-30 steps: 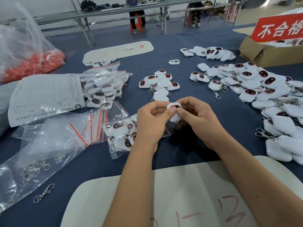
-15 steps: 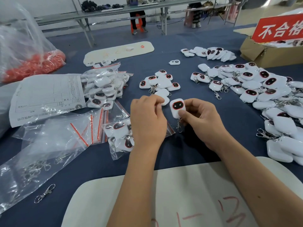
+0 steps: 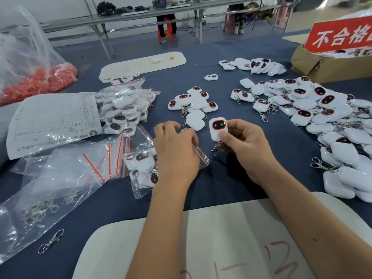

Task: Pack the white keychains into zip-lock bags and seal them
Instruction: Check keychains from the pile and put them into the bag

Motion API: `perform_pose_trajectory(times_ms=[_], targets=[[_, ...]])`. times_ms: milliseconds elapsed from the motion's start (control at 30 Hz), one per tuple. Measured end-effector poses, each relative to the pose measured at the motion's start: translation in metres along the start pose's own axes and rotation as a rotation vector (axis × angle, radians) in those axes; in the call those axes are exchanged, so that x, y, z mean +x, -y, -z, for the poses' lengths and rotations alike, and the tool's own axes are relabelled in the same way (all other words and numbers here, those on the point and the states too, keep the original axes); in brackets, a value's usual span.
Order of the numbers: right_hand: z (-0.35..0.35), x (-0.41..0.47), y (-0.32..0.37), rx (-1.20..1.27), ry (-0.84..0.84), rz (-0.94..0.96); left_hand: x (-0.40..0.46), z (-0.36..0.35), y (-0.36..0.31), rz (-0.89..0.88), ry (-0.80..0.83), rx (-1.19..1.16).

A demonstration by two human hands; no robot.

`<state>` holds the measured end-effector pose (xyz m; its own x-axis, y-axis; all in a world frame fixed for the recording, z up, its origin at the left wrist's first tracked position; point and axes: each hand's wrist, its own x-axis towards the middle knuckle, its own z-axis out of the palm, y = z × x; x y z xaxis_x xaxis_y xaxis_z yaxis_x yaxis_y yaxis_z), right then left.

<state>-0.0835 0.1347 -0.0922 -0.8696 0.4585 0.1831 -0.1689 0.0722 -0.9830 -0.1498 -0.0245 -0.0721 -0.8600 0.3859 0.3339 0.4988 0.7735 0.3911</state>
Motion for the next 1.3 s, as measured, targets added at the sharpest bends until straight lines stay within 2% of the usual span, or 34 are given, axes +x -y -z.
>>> perform_pose_trajectory(times_ms=[200, 433, 600, 700, 933, 1300], targets=[[0.0, 0.0, -0.002, -0.019, -0.01, 0.013, 0.007, 0.001, 0.007, 0.021, 0.017, -0.09], [-0.005, -0.002, 0.005, 0.401, 0.107, -0.016, 0.012, 0.02, 0.015, -0.072, 0.121, -0.355], [-0.008, -0.003, 0.005, 0.398, 0.185, -0.05, 0.008, 0.025, 0.019, -0.07, 0.146, -0.519], [-0.008, -0.003, 0.003, 0.339, 0.211, -0.063, 0.009, 0.029, 0.021, -0.062, 0.12, -0.611], [-0.011, -0.005, 0.005, -0.006, 0.38, 0.027, 0.007, 0.035, 0.025, -0.065, 0.184, -0.758], [-0.023, -0.014, 0.01, -0.368, 0.446, 0.161, 0.008, 0.048, 0.028, -0.122, 0.145, -0.823]])
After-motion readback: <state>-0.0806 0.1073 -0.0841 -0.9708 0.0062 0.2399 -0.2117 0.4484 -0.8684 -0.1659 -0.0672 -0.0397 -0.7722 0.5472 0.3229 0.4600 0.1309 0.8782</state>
